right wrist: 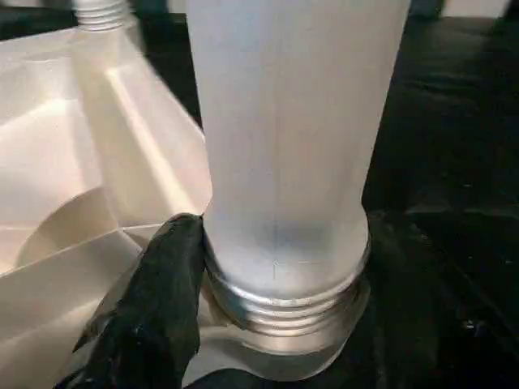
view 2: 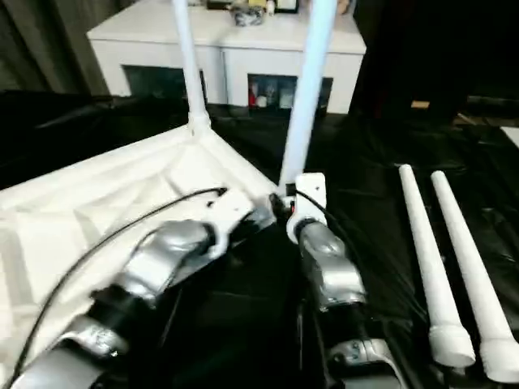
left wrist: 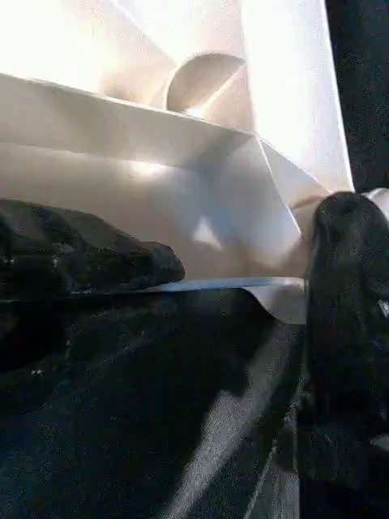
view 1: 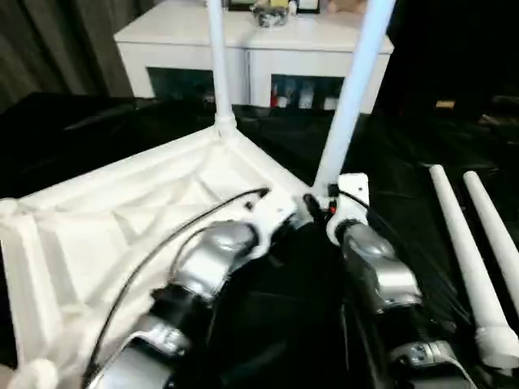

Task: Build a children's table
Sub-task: Rotate leg to tighten

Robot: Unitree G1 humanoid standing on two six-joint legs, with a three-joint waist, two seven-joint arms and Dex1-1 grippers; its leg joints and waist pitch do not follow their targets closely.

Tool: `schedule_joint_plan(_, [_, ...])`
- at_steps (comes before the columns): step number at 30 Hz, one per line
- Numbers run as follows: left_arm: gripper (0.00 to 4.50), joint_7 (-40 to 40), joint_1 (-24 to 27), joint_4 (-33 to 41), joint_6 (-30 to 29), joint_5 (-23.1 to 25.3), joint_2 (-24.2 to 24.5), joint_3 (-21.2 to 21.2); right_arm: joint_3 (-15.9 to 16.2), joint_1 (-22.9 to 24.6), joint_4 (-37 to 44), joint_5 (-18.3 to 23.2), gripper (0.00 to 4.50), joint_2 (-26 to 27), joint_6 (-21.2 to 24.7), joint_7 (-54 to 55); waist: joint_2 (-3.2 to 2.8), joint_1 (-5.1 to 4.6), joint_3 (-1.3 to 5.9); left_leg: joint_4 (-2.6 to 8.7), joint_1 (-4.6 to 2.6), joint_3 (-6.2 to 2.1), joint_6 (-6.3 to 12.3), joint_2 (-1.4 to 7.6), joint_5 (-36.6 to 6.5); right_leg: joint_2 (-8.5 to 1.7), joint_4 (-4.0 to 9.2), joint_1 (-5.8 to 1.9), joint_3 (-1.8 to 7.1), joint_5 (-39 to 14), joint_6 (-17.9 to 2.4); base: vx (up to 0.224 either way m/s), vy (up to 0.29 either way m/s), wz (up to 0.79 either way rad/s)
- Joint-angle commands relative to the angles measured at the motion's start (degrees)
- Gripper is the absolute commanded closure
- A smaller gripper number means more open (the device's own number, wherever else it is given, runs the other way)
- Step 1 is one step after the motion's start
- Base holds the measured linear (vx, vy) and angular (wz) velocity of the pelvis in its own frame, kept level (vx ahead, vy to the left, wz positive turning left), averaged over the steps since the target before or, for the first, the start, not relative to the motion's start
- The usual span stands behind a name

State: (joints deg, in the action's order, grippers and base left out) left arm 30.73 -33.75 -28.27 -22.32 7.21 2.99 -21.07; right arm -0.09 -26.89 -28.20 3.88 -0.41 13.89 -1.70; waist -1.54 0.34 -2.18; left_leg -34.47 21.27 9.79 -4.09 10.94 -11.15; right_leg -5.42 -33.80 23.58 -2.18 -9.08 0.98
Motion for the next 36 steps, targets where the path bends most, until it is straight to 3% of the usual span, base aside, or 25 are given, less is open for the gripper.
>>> schedule_joint_plan(1, [4.5, 1.87, -0.65, 1.22, 5.13, -0.88, -1.66, -2.62, -1.29, 0.14, 0.84, 2.5, 1.3, 0.45, -0.87, -1.47, 0.54, -0.1, 3.17, 4.85, -0.38, -0.27, 0.15, 0.73, -19.09, -1.43, 5.15, -1.9, 0.87, -23.67, -7.3, 0.0, 0.0, 0.0])
schedule_joint_plan(6, [4.5, 3.07, -1.03, 0.15, 7.61, -0.22, -0.86, -2.57, -3.26, 1.86, 5.2, 2.05, 0.81, -0.96, -1.68, -0.85, 0.55, 0.72, 3.41, 4.55, -0.48, 0.19, 1.51, 0.88, -15.51, -1.4, 4.63, -1.94, 1.2, -17.55, -9.3, 0.0, 0.0, 0.0])
schedule_joint_plan(7, [4.5, 3.3, -1.38, -0.68, 9.24, 0.23, -0.72, -2.65, -3.16, 2.53, 6.79, 0.92, 0.76, -1.68, -1.32, 0.09, 0.6, 1.0, 3.46, 4.56, -0.23, 0.2, 1.71, 0.86, -14.16, -1.44, 4.42, -2.23, 1.22, -16.41, -9.65, 0.0, 0.0, 0.0])
schedule_joint_plan(10, [4.5, 2.91, -2.0, -1.9, 12.2, 0.94, -0.49, -2.78, -2.8, 3.86, 9.72, -0.7, 0.56, -3.02, -0.77, 1.21, 0.54, 1.87, 3.52, 4.42, -0.58, 0.4, 1.68, 0.89, -11.91, -1.32, 4.28, -2.13, 1.4, -14.38, -9.5, 0.0, 0.0, 0.0])
schedule_joint_plan(14, [4.5, -2.8, -4.11, -4.87, 16.47, 2.0, -1.39, -0.85, -2.92, 8.44, 18.68, -0.28, 0.49, -5.45, 1.2, -1.02, 0.51, 2.13, 3.62, 4.41, 0.05, 0.21, 2.27, 0.85, -9.88, -1.46, 3.85, -2.76, 1.38, -12.11, -9.04, 0.0, 0.0, 0.0])
schedule_joint_plan(15, [4.06, -2.74, -4.37, -5.1, 17.26, 1.46, -1.54, -0.29, -2.77, 9.64, 20.82, -0.32, 0.44, -6.06, 1.59, -1.72, 0.16, 2.49, 3.66, 4.28, -0.17, 0.27, 2.49, 0.89, -9.57, -1.41, 4.0, -2.62, 1.39, -11.7, -8.87, 0.0, 0.0, 0.0])
schedule_joint_plan(17, [3.94, -1.68, -4.3, -4.28, 16.93, -0.46, -1.87, 1.23, -2.02, 11.57, 23.78, -0.4, 0.44, -7.3, 1.95, -3.53, 0.24, 2.66, 3.9, 4.08, 0.28, 0.15, 3.13, 0.85, -7.78, -1.62, 3.59, -3.04, 1.39, -9.6, -9.6, 0.0, 0.0, 0.0])
schedule_joint_plan(18, [3.9, 0.43, -3.97, -2.56, 16.57, -3.1, -2.02, 3.12, -1.47, 14.61, 28.51, 0.08, 0.44, -8.94, 2.81, -5.93, -0.16, 2.48, 3.87, 4.11, 0.38, 0.12, 3.48, 0.88, -7.27, -1.54, 3.38, -2.93, 1.27, -8.3, -10.72, 0.0, 0.0, 0.0])
schedule_joint_plan(20, [3.67, 0.99, -3.9, -2.2, 16.78, -3.62, -1.97, 3.6, -1.49, 15.65, 30.27, 0.59, 0.44, -9.39, 3.4, -6.46, 0.05, 2.61, 3.75, 4.13, 0.32, 0.18, 3.8, 1.13, -7.86, -1.51, 3.45, -2.85, 1.3, -7.75, -11.05, 0.0, 0.0, 0.0])
schedule_joint_plan(23, [3.52, 3.45, -2.66, 1.27, 15.39, -5.74, -1.37, 4.65, -1.72, 17.94, 34.0, 2.44, 0.44, -11.16, 3.9, -8.99, 0.32, 2.05, 3.54, 4.28, 0.49, 0.19, 4.32, 1.0, -9.9, -1.47, 3.62, -2.87, 1.25, -9.77, -11.09, 0.0, 0.0, 0.0])
schedule_joint_plan(26, [3.28, 5.91, -0.74, 6.09, 12.14, -7.91, 0.22, 5.79, -1.47, 19.66, 36.1, 5.17, 0.44, -13.9, 4.49, -14.42, 0.23, 1.83, 3.44, 4.42, 0.37, 0.12, 4.34, 1.24, -11.37, -1.59, 3.76, -3.1, 1.3, -11.4, -11.06, 0.0, 0.0, 0.0])
schedule_joint_plan(27, [3.12, 5.91, -0.74, 6.09, 12.14, -7.91, 0.22, 5.79, -1.47, 19.66, 36.1, 5.17, 0.44, -13.9, 4.49, -14.42, 0.25, 1.83, 3.36, 4.31, 0.34, 0.21, 4.48, 1.28, -11.52, -1.54, 3.86, -2.84, 1.37, -11.54, -11.07, 0.0, 0.0, 0.0])
schedule_joint_plan(28, [3.12, 8.93, 1.97, 11.88, 7.62, -9.93, 4.06, 7.0, -1.02, 21.27, 37.04, 8.08, 0.44, -17.66, 4.35, -21.62, 0.19, 1.59, 3.39, 4.28, 0.51, 0.23, 4.46, 1.06, -11.39, -1.44, 3.81, -2.81, 1.31, -11.66, -11.18, 0.0, 0.0, 0.0])
schedule_joint_plan(29, [3.07, 8.93, 1.97, 11.88, 7.62, -9.93, 4.06, 7.0, -1.02, 21.27, 37.04, 8.08, 0.44, -17.66, 4.35, -21.62, -0.02, 1.69, 3.48, 4.36, 0.37, 0.18, 4.36, 1.16, -11.76, -1.55, 3.62, -2.99, 1.26, -11.62, -11.35, 0.0, 0.0, 0.0])
schedule_joint_plan(31, [2.81, 13.22, 5.88, 18.95, 2.32, -12.14, 10.98, 9.48, -0.27, 23.55, 38.18, 11.08, 0.44, -22.99, 3.88, -30.93, -0.17, 1.64, 3.2, 4.59, 0.61, -0.12, 4.62, 1.47, -12.75, -1.69, 3.67, -3.22, 1.25, -12.49, -11.37, 0.0, 0.0, 0.0])
schedule_joint_plan(32, [2.81, 14.98, 7.7, 21.58, 0.47, -12.77, 14.57, 10.94, 0.12, 24.66, 38.93, 12.28, 0.44, -25.31, 3.8, -34.99, -0.03, 1.43, 3.08, 4.61, 0.45, 0.0, 4.39, 1.37, -14.36, -1.47, 3.74, -2.97, 1.16, -14.54, -11.06, 0.0, 0.0, 0.0])
schedule_joint_plan(33, [2.72, 16.31, 9.17, 23.25, -0.89, -13.07, 17.74, 12.36, 0.45, 25.5, 39.59, 12.99, 0.44, -26.97, 3.77, -37.79, -0.34, 1.31, 2.99, 4.79, 0.44, -0.15, 4.02, 1.58, -14.82, -1.53, 3.76, -2.95, 1.24, -15.49, -10.74, 0.0, 0.0, 0.0])
schedule_joint_plan(34, [2.66, 19.18, 12.63, 25.32, -2.48, -12.73, 25.48, 16.1, 1.14, 26.47, 41.14, 14.69, 0.44, -29.14, 5.31, -42.11, 0.04, 1.04, 2.86, 4.78, 0.41, 0.05, 3.95, 1.48, -15.46, -1.24, 3.93, -2.65, 1.19, -16.37, -10.52, 0.0, 0.0, 0.0])
schedule_joint_plan(35, [2.6, 19.18, 12.63, 25.32, -2.48, -12.73, 25.48, 16.1, 1.14, 26.47, 41.14, 14.69, 0.44, -29.14, 5.31, -42.11, -0.42, 0.82, 2.78, 4.99, 0.37, -0.12, 3.49, 1.44, -16.22, -1.18, 3.85, -2.57, 1.17, -17.78, -9.96, 0.0, 0.0, 0.0])
schedule_joint_plan(36, [2.6, 20.37, 14.7, 25.11, -2.44, -11.09, 30.53, 18.47, 2.27, 25.72, 40.91, 14.18, 0.44, -29.28, 5.67, -42.69, -0.3, 0.71, 2.84, 4.81, -0.1, -0.04, 2.94, 1.41, -16.9, -1.12, 4.09, -2.1, 1.08, -18.67, -10.0, 0.0, 0.0, 0.0])
